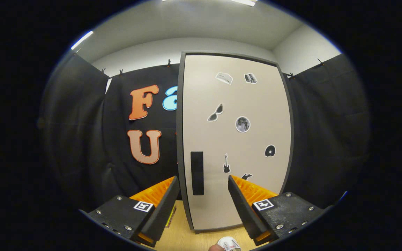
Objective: Open the shoe cabinet door, grab the shoes and put them into the shoe cabinet, then close the shoe cabinet door.
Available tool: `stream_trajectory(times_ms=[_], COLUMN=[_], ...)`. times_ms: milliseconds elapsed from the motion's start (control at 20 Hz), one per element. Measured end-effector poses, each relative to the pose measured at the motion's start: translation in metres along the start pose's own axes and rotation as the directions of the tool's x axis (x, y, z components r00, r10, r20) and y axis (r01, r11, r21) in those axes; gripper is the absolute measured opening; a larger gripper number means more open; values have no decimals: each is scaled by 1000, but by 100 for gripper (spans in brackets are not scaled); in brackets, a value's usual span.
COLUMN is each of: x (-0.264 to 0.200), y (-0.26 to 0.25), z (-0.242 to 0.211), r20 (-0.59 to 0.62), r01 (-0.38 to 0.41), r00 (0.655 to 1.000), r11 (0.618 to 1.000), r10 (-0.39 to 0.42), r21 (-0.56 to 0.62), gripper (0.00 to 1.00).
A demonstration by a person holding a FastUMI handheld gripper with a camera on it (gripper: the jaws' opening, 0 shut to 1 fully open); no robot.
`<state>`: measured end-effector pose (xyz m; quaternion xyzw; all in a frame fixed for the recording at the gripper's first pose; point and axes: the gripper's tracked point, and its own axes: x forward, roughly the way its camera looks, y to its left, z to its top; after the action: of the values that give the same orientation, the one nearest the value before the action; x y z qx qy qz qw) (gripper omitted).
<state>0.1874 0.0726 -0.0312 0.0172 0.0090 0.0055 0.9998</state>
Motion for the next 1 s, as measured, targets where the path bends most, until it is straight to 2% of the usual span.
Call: stream_trajectory(times_ms=[200,700,800,850,1000], x=[38,107,113,114,118], y=[3,12,9,10,12], z=[-17,-39,-40,-40,-41], r20=[-38,-66,-64,-60,-68], r01=[-15,-38,-25,-26,-7], r00=[999,997,998,998,998], r11=[1000,999,1000,1000,1000], r10=[16,36,24,25,6], r21=[13,-17,-19,-14,-18], gripper=[86,69,61,52,43])
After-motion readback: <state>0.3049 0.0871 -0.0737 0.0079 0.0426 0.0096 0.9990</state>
